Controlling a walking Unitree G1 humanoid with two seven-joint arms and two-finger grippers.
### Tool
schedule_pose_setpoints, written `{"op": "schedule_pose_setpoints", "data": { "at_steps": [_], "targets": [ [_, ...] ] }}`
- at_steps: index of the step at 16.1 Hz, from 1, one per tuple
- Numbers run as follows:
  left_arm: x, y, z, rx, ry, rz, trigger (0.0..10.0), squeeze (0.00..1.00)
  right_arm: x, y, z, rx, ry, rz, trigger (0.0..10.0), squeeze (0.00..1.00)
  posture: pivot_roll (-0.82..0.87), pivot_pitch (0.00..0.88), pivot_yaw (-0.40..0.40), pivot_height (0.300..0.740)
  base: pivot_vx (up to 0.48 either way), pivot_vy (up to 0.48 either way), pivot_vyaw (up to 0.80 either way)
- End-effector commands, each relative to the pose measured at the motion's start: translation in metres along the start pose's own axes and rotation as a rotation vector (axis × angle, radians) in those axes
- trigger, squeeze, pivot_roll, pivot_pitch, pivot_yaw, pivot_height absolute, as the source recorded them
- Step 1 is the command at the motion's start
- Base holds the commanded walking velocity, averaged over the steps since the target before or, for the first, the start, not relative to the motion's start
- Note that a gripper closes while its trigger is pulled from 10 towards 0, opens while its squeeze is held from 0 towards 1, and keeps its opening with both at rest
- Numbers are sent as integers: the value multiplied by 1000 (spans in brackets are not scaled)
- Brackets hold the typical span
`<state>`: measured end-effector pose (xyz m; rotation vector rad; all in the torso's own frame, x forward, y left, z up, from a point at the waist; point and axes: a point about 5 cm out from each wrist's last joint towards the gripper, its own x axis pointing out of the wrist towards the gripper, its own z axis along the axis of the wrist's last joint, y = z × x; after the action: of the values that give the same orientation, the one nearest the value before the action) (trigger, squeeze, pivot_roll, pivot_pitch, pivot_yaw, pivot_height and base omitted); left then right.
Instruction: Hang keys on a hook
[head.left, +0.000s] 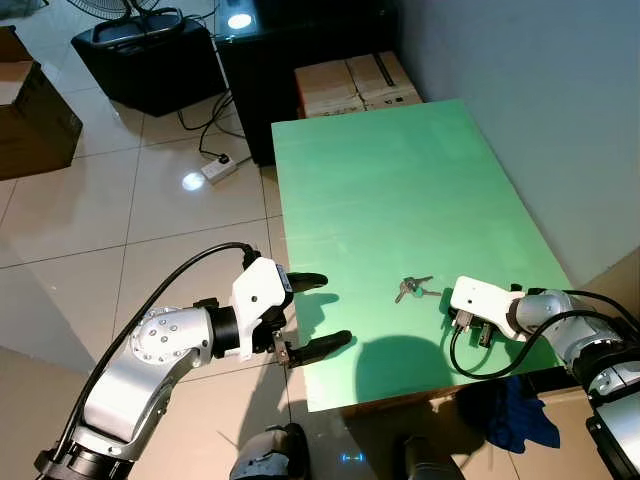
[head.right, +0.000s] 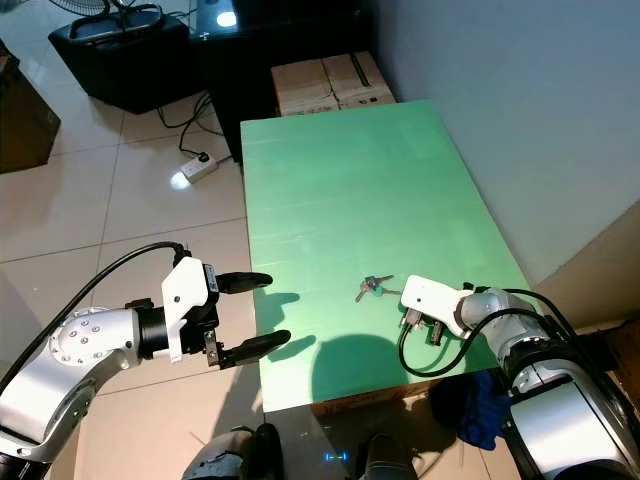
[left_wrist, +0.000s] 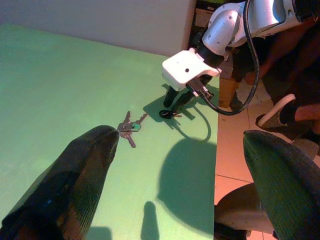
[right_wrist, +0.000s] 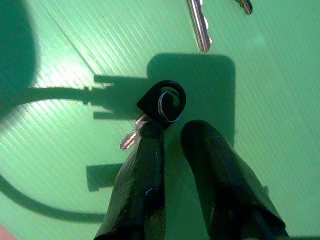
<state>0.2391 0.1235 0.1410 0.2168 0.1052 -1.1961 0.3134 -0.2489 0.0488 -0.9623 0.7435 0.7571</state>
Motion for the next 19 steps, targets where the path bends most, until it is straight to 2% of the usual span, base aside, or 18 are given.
{"op": "schedule_pose_setpoints", "data": {
  "at_steps": [1,8,12,15,16,17,18,19],
  "targets": [
    [-2,0,4,17,0,-3,10000,0,0,0,0,21,-14,8,0,0,16,195,102,740,0,0,0],
    [1,0,3,17,-5,-4,10000,0,-5,-3,-5,31,-16,12,0,0,9,192,99,740,0,0,0],
    [7,-1,5,12,-20,-4,10000,0,-13,-8,-7,53,-67,33,0,0,-3,189,86,740,0,0,0],
    [8,-2,10,18,-28,4,10000,0,-18,-14,-5,127,-134,18,0,0,2,177,74,740,0,0,0],
    [8,-2,13,19,-30,8,10000,0,-17,-19,2,268,-215,-20,10000,0,-1,175,76,740,0,0,0],
    [8,-2,14,19,-32,8,10000,0,-14,-19,9,390,-270,-18,10000,514,-3,177,82,740,0,0,0],
    [8,-2,14,18,-32,6,10000,0,-12,-19,12,408,-279,-16,10000,1000,-4,177,84,740,0,0,0],
    [8,-2,14,18,-32,2,10000,0,-11,-17,14,415,-281,-8,10000,1000,-5,179,90,740,0,0,0]
  ]
}}
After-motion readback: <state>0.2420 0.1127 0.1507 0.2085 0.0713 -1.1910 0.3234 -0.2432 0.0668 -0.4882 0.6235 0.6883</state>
